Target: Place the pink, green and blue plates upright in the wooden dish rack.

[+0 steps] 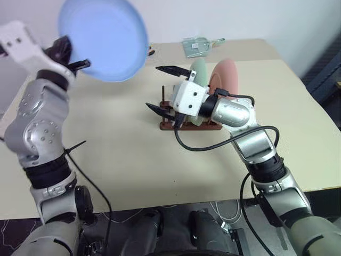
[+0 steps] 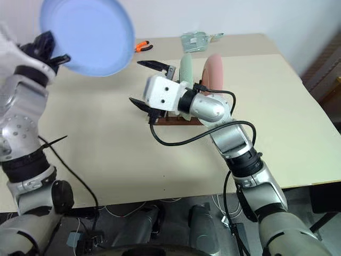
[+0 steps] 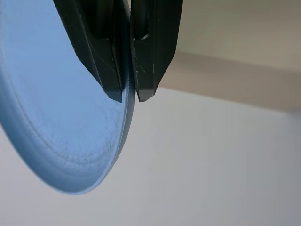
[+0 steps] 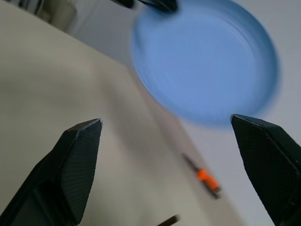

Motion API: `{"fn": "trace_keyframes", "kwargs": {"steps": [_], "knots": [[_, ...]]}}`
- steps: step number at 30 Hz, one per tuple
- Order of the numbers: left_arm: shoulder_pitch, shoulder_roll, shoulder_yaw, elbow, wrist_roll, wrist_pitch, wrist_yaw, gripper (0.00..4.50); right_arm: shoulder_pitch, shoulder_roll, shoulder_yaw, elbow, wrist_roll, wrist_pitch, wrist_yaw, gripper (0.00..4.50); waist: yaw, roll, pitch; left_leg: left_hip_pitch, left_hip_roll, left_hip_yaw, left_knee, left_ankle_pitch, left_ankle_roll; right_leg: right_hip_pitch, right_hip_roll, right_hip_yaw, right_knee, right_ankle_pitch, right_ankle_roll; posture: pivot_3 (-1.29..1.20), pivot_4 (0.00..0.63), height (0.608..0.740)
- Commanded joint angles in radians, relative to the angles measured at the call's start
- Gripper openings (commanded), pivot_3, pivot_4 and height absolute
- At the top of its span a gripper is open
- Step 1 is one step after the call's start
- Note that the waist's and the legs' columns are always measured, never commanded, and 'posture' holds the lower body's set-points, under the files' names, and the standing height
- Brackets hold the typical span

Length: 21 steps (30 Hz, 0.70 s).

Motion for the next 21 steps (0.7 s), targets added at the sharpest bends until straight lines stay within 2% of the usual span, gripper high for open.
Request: {"fn": "trace_keyframes", "kwargs": {"steps": [1,8,11,12,13,17,18,21], "knots": [[-0.063,-0.026,-0.037,-0.043,-0.03,0.048,0.007,0.04,-0.048,0.008,0.023,0.075,-0.124,-0.091,-0.075,4.5,-0.008,0.0,0.0,0.0,0.0,0.0,0.0,0.0,0.0,0.0,0.0,0.0,0.0,0.0,0.0,0.0,0.15,0.72],[-0.073,-0.091,-0.045,-0.075,-0.08,0.126,0.026,0.04,-0.081,0.011,0.059,0.204,-0.292,-0.18,-0.169,4.5,-0.014,0.0,0.0,0.0,0.003,0.0,-0.001,0.001,-0.002,-0.002,0.004,0.002,0.002,0.001,-0.001,0.0,0.15,0.72],[-0.05,-0.091,-0.058,-0.1,-0.092,0.16,0.015,0.0,-0.087,0.012,0.059,0.235,-0.331,-0.191,-0.193,3.59,-0.013,0.0,0.0,0.0,0.004,0.0,-0.001,0.002,-0.003,-0.002,0.004,0.002,0.002,0.001,-0.002,0.0,0.15,0.72],[-0.04,-0.091,-0.061,-0.11,-0.098,0.171,0.01,0.0,-0.088,0.014,0.058,0.239,-0.337,-0.194,-0.196,3.06,-0.013,0.0,0.0,0.0,0.004,0.0,-0.001,0.002,-0.003,-0.002,0.004,0.002,0.002,0.001,-0.002,0.0,0.15,0.72],[-0.032,-0.09,-0.063,-0.118,-0.1,0.178,0.006,0.0,-0.089,0.017,0.056,0.241,-0.339,-0.197,-0.196,2.75,-0.013,0.0,0.0,0.0,0.004,0.0,-0.001,0.002,-0.003,-0.002,0.004,0.002,0.002,0.001,-0.002,0.0,0.15,0.72],[-0.02,-0.099,-0.058,-0.131,-0.107,0.186,0.004,0.0,-0.087,0.031,0.057,0.232,-0.34,-0.207,-0.194,0.55,-0.013,-0.001,0.001,0.0,0.004,0.0,0.0,0.002,-0.003,-0.002,0.005,0.002,0.003,0.001,-0.002,0.0,0.15,0.72],[-0.022,-0.108,-0.047,-0.132,-0.118,0.181,0.003,0.34,-0.086,0.036,0.059,0.228,-0.342,-0.21,-0.195,0.06,-0.013,-0.001,0.001,0.0,0.004,0.0,-0.001,0.002,-0.003,-0.002,0.005,0.002,0.002,0.001,-0.002,0.0,0.15,0.72],[-0.032,-0.127,-0.017,-0.135,-0.126,0.15,0.007,1.5,-0.078,0.048,0.062,0.214,-0.353,-0.222,-0.201,0.0,-0.012,-0.001,0.001,0.0,0.004,0.0,-0.001,0.002,-0.003,-0.002,0.005,0.002,0.002,0.001,-0.002,0.0,0.15,0.72]]}}
